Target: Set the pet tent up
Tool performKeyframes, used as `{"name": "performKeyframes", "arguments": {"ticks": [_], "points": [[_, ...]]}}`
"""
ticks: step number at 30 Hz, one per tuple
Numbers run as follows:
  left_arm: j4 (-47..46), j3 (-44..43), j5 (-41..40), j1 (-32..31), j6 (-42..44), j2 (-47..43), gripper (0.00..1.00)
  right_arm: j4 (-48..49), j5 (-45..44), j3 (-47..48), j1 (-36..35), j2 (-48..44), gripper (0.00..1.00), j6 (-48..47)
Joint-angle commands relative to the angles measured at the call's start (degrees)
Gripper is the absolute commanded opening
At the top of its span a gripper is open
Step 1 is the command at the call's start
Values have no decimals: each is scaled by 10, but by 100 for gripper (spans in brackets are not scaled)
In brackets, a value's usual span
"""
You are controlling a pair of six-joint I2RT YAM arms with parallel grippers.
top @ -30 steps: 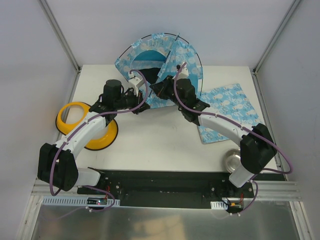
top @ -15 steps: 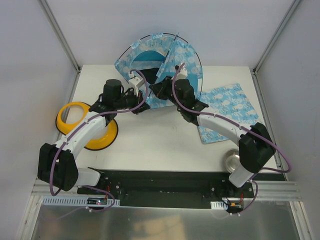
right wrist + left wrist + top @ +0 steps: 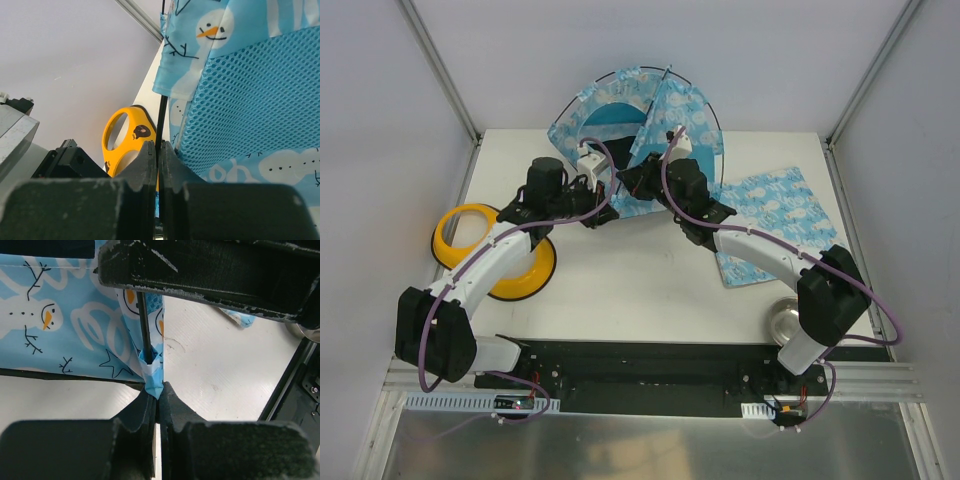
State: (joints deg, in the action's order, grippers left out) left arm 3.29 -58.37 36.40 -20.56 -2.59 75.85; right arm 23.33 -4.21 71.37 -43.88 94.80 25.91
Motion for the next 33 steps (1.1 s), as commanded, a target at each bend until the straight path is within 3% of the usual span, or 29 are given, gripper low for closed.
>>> {"name": "performKeyframes", "arguments": {"ticks": [1, 5, 10, 19, 23, 26, 29, 33], "points": [[-9, -36, 18, -5, -15, -38, 7, -34, -18, -2, 2, 17, 0, -40], [-3, -35, -4, -5, -8, -67, 23, -42, -6, 2, -2, 18, 0, -46], [-2, -38, -24, -5, -4, -90, 35, -50, -1, 2, -7, 22, 0, -47], [0, -46, -85, -4, -23, -98, 46, -103, 19, 11, -8, 17, 0, -57], [0, -53, -167, -4, -38, -101, 49, -159, 16, -16, -9, 6, 2, -83], [3, -54, -230, -4, -45, -105, 52, -192, -9, -54, -8, -11, 11, -110], [6, -55, -264, -2, -50, -105, 54, -227, -26, -87, -8, -33, 27, -135], [13, -59, -280, 1, -57, -99, 55, -290, -32, -100, -8, -80, 58, -161]]}}
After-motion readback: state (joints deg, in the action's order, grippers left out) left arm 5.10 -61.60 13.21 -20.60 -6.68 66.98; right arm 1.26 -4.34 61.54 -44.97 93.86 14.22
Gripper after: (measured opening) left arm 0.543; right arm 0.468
